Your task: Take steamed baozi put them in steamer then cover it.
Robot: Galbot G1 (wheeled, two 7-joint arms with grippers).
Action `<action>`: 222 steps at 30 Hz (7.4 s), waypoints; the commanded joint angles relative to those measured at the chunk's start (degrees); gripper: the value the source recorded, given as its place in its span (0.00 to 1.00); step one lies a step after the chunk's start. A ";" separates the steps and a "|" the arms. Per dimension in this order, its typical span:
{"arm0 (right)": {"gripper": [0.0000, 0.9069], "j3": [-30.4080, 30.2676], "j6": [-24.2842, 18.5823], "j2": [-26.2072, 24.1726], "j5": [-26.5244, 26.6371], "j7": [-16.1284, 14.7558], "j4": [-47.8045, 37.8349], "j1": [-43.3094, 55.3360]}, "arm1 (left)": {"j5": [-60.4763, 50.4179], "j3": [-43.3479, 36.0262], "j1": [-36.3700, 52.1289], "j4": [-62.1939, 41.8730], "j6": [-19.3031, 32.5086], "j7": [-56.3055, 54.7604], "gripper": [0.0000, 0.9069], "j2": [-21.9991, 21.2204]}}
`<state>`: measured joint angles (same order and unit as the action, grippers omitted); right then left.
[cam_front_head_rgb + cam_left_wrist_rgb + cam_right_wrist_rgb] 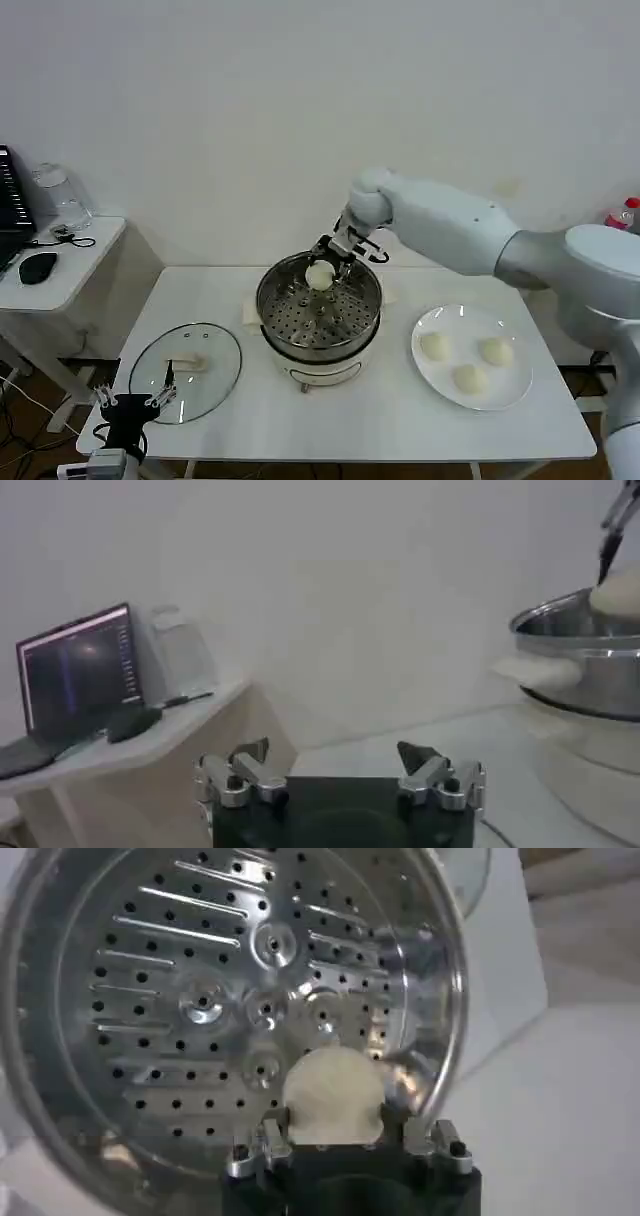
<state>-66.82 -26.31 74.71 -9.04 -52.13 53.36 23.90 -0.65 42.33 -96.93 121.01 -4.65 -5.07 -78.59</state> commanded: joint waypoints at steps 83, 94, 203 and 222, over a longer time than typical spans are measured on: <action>1.00 4.97 38.43 -40.12 12.90 3.73 24.76 -17.49 | 6.51 0.61 4.27 -0.27 -3.96 0.97 1.00 8.15; 1.00 5.54 38.29 -34.52 11.20 3.57 20.03 -18.91 | 6.60 1.13 4.55 -0.96 -3.93 1.01 1.00 8.34; 1.00 -8.97 58.33 2.20 42.73 7.41 13.91 6.69 | 7.30 3.24 6.14 -0.61 -4.16 1.00 1.00 7.92; 1.00 -10.36 47.02 -47.24 27.35 -2.71 41.24 16.52 | 5.88 -1.02 6.31 0.05 -4.44 1.10 1.00 9.65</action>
<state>-76.99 25.60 47.32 25.87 -50.67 85.61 38.15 5.82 42.77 -90.58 120.90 -9.06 -4.00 -69.02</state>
